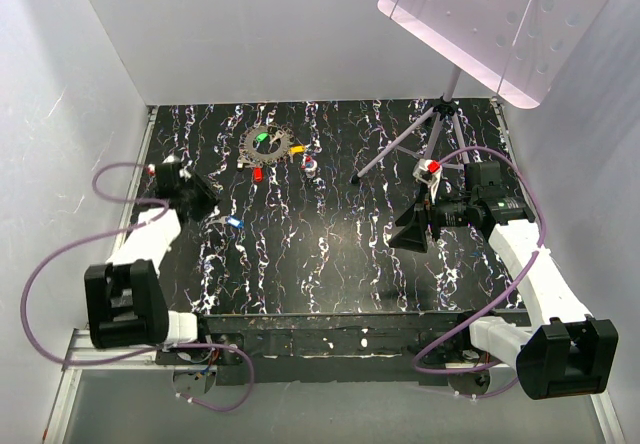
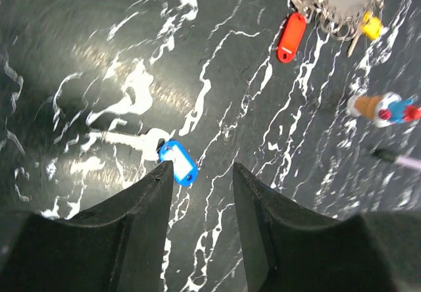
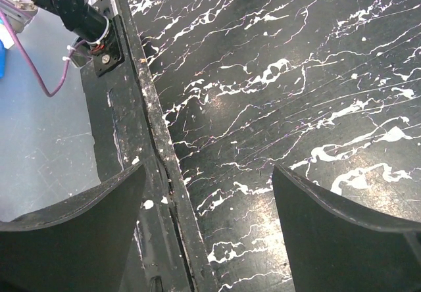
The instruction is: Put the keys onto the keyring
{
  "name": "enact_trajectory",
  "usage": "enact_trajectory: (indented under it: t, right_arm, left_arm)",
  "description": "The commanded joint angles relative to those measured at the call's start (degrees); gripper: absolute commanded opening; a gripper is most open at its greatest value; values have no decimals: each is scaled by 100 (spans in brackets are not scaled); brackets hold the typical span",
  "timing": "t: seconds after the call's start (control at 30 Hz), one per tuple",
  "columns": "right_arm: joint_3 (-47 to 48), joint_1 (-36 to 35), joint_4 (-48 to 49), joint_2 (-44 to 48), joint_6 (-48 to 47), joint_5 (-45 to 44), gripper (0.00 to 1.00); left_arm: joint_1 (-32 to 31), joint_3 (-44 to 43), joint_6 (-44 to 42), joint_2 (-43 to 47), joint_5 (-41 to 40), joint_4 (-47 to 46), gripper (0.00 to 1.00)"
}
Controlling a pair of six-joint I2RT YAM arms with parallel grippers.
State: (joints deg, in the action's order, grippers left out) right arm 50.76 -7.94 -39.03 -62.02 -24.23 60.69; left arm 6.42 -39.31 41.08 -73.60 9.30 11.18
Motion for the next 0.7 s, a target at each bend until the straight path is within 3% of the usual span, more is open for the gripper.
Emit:
enact_trajectory:
  t: [0.0,0.1,0.27,0.67]
  right_arm:
    - [162,-40,-26,6,-91,163,86]
    - [171,-40,-52,6,-108,154,86]
    - [180,-40,-61,-12,-108,180,86]
    - [197,-67,-105,-56,-152,189,86]
  left_arm:
    - [-552,-1287,-2058,-1066,-243,2025,40]
    - [-1264,-1781,-2464,-1551,-1147,2564,39]
    - [-1643,-2098,-2517,-1833,-1887,2740,37]
    - [-1819,-2414,-2746,-2140,-2363,2617,31]
